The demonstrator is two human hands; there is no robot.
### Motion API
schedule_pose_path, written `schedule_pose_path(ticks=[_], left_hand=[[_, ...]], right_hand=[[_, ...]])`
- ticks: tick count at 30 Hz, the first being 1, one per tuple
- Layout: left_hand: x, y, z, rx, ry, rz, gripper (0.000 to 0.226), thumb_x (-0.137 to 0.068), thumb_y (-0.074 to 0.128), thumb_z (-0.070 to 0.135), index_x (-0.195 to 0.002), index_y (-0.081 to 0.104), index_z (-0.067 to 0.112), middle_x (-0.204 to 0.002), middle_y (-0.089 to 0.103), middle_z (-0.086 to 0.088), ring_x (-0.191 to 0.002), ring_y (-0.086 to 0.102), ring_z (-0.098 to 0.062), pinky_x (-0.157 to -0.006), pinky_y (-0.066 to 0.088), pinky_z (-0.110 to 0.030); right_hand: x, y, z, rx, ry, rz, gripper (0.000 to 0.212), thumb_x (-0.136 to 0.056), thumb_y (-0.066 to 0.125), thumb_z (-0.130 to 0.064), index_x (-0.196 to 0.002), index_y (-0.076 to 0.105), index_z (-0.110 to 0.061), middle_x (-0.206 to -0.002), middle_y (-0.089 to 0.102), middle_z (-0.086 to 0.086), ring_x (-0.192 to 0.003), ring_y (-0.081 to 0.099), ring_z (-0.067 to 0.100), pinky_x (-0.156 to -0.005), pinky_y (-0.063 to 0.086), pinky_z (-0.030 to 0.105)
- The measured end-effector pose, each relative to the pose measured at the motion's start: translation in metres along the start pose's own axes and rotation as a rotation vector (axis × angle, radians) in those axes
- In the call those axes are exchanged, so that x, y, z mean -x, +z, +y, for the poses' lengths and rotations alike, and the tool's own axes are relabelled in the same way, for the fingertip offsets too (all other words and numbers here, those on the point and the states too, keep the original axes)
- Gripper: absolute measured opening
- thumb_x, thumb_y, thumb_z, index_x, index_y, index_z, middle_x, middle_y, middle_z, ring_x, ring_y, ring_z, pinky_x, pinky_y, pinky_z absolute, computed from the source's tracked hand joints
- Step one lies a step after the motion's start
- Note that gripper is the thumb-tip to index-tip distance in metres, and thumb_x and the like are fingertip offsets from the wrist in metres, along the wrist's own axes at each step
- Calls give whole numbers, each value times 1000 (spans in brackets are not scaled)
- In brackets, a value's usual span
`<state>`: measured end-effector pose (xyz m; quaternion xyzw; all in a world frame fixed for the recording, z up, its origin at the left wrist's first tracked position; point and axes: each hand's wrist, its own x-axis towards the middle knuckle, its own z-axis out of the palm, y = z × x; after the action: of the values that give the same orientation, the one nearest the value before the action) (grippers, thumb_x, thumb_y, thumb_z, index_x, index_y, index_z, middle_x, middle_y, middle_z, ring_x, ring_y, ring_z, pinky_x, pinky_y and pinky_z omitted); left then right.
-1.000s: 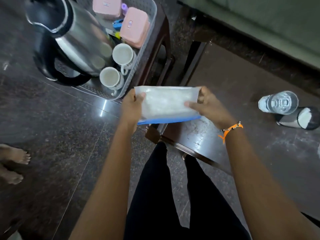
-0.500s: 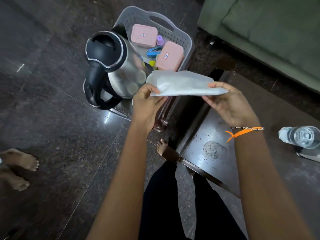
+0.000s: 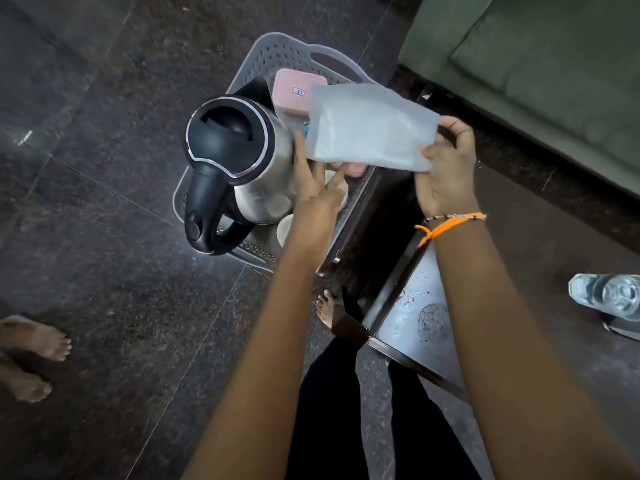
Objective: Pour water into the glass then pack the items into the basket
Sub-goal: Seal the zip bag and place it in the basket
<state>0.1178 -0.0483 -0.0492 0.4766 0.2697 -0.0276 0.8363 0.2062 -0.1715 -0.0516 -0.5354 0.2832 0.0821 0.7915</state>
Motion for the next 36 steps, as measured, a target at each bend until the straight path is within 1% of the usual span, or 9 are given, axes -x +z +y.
schedule_pose_path(ticks=[4, 7, 11, 13, 16, 22, 27, 32, 36], left_hand=[[2, 9, -7, -251, -12, -9, 95, -87, 29, -21, -146, -20, 34, -161, 3, -1, -144, 25, -23, -104, 34, -16], [-3, 5, -8, -296, -37, -32, 89, -86, 27, -21, -149, -9, 30, -160, 12, -3, -143, 26, -20, -102, 36, -10], [-11, -4, -9, -464, -18, 63, 79, -80, 24, -22, -149, 20, 15, -155, 27, -6, -142, 29, -19, -110, 26, -14], [-15, -7, -6, -507, -25, 95, 70, -80, 25, -20, -143, 33, 10, -150, 36, -7, -139, 34, -20, -107, 30, -14], [-23, -8, -4, -653, 29, 117, 59, -81, 31, -16, -133, 47, 5, -138, 48, -10, -130, 44, -21, -109, 32, -23], [-44, -2, 4, -939, 8, 46, 67, -79, 32, -16, -144, 28, 2, -149, 31, -15, -140, 28, -24, -113, 21, -24], [-46, 5, -1, -1102, -99, 29, 60, -89, 36, -4, -147, 21, 5, -160, 4, -10, -148, 9, -22, -114, 14, -28], [-36, 10, -2, -1032, 78, 108, 51, -87, 43, -6, -138, 38, 1, -147, 35, -16, -138, 33, -26, -104, 21, -19], [-19, 23, -9, -905, 159, 133, 38, -85, 44, -7, -120, 56, 4, -122, 58, -14, -109, 57, -25, -95, 39, -21]], right_hand=[[-20, 47, 14, -63, -74, 132, 46, -76, 22, 28, -75, 47, -11, -79, 50, 7, -72, 47, 19, -65, 39, 28], [-38, 74, 26, 24, -37, 132, 40, -80, 32, 25, -76, 53, -9, -90, 54, 12, -83, 51, 23, -73, 44, 31], [-47, 76, 38, 941, -141, -239, 28, -79, 54, 9, -102, 67, -1, -100, 63, 8, -77, 53, 7, -71, 42, 14], [-50, 73, 38, 1341, -270, -326, 27, -78, 64, -8, -102, 71, -17, -115, 62, 4, -103, 52, 17, -94, 36, 24], [-48, 73, 35, 1562, -448, -274, 27, -73, 70, -20, -97, 70, -31, -118, 43, 2, -117, 38, 31, -99, 34, 34], [-49, 70, 36, 1448, -498, -491, 34, -81, 63, -8, -115, 63, -6, -124, 56, 14, -110, 57, 28, -98, 39, 26], [-46, 67, 32, 1474, -498, -613, 31, -86, 53, -2, -112, 68, -10, -118, 65, 13, -110, 55, 26, -101, 34, 26], [-32, 52, 18, 1168, -456, -424, 39, -79, 46, 9, -104, 71, -8, -110, 67, 6, -77, 50, 5, -68, 33, -4], [-8, 15, 8, 1004, -379, -263, 38, -77, 45, 9, -99, 72, -9, -84, 59, -14, -63, 49, -2, -62, 34, 0]])
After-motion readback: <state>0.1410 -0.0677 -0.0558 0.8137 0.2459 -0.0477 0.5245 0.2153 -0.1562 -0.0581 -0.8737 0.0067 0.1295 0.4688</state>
